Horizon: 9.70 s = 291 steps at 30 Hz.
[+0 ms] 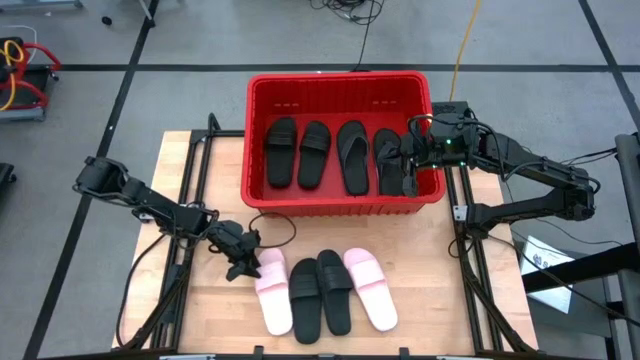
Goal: Pick and place slides into bin
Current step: Put the pink slide into the red container
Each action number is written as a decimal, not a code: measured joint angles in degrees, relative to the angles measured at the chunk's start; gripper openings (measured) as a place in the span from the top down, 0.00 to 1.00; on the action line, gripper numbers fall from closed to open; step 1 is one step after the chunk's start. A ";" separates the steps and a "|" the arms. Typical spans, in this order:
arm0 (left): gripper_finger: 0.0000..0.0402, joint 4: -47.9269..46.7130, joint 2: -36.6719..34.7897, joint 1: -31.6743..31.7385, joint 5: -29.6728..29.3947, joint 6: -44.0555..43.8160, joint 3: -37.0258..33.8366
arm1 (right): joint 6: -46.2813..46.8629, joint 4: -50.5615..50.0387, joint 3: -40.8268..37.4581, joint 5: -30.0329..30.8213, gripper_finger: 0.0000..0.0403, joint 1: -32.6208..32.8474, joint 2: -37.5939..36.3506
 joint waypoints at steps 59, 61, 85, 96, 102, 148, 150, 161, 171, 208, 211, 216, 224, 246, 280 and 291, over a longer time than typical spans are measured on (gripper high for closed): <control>1.00 -40.47 -22.95 0.26 3.50 -9.84 33.79 | -1.70 -0.03 0.00 0.00 1.00 -0.02 0.00; 1.00 -43.60 -22.95 0.31 1.31 -8.11 37.79 | -1.71 -0.02 0.00 0.00 1.00 -0.02 0.00; 1.00 -73.29 -9.34 16.33 -20.25 32.21 73.39 | -3.04 -0.02 -0.02 0.00 1.00 -0.02 1.68; 1.00 -78.90 -3.87 29.27 -18.95 52.96 80.02 | -3.48 -0.02 -0.02 0.00 1.00 -0.02 1.66; 1.00 -80.71 -0.45 37.80 -13.02 60.90 80.83 | -3.48 -0.01 -0.02 0.00 1.00 -0.01 1.66; 1.00 -90.89 24.49 54.92 -19.91 93.98 80.87 | -3.65 2.16 -0.02 0.00 1.00 -0.02 1.66; 1.00 -89.83 25.64 54.89 -23.07 93.80 80.84 | -3.65 2.16 -0.02 0.00 1.00 0.00 1.66; 0.99 -86.27 26.36 55.01 -24.90 94.69 80.76 | -3.65 2.16 -0.02 0.00 1.00 -0.02 1.66; 0.91 -85.77 26.36 55.04 -25.66 93.50 80.76 | -4.70 2.16 -0.02 0.00 1.00 -0.02 1.66; 0.69 -85.62 26.03 54.87 -31.98 88.72 80.76 | -4.95 2.16 -0.02 0.00 1.00 0.00 1.64; 0.69 -85.27 24.48 54.48 -32.96 86.93 80.76 | -5.98 2.14 -0.02 0.02 1.00 -0.01 1.64; 0.69 -85.30 19.66 52.69 -34.47 81.88 80.76 | -6.67 -0.58 -0.02 0.08 1.00 1.84 0.85; 0.69 -85.79 9.54 48.47 -34.45 75.07 80.76 | -4.41 -11.19 -0.02 0.31 1.00 12.76 0.09; 0.69 -85.93 -5.60 40.85 -34.31 63.87 80.78 | 23.65 -28.38 -0.02 8.32 1.00 47.25 13.83; 0.69 -86.34 -5.60 38.27 -32.39 66.90 80.78 | 11.69 -0.75 -7.16 22.11 0.58 50.49 29.83; 0.69 -87.92 -5.60 38.27 -32.37 66.88 80.78 | 9.89 15.21 -16.87 22.47 0.58 50.21 29.79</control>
